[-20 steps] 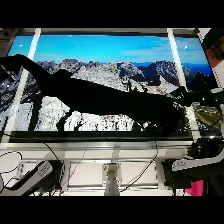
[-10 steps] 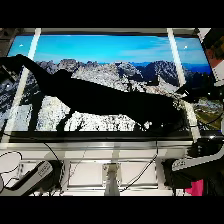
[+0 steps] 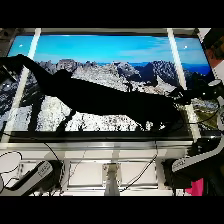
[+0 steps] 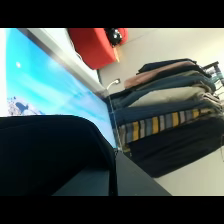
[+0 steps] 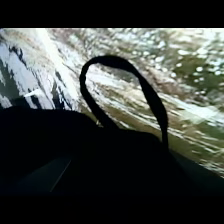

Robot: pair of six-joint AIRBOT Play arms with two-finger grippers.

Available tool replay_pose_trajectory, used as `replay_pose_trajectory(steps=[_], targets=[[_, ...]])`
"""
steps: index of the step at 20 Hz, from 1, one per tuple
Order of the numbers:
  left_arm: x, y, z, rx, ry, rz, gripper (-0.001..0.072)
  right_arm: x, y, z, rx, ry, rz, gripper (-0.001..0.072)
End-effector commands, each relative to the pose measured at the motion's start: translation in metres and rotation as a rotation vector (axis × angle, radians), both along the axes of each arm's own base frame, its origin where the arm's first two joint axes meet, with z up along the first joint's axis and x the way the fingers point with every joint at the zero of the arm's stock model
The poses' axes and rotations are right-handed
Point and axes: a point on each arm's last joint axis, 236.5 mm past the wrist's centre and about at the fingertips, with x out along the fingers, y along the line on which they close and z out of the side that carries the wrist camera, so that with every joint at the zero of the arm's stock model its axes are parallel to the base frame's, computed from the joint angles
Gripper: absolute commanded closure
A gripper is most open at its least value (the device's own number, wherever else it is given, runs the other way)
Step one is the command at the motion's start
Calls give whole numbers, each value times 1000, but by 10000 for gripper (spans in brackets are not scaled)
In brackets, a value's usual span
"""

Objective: Fold the clothes and pants, and hang the long-sleeved shirts on hangers.

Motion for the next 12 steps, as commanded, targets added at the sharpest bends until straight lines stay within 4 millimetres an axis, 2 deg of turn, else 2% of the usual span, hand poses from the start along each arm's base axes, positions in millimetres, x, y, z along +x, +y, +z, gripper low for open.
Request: replay_pose_trajectory(steps=[1, 3, 4, 5, 8, 9, 12], targets=[[0, -3, 0, 1, -1, -6, 703, -3, 18, -17, 1, 35, 57, 281], [0, -3, 0, 2, -1, -7, 703, 4, 29, -10, 39, -4, 67, 525], [0, -3, 0, 2, -1, -7, 703, 9, 36, -4, 79, -26, 64, 627], [0, -3, 0, 4, 1, -7, 703, 11, 43, 4, 116, -46, 65, 694], [-1, -3, -9, 34, 22, -9, 703, 19, 66, 43, 287, -141, 85, 697], [-1, -3, -13, 49, 32, -10, 703, 24, 67, 58, 333, -174, 62, 698], [-1, -1, -18, 69, 45, -4, 703, 39, 49, 104, 345, -297, -5, 698]])
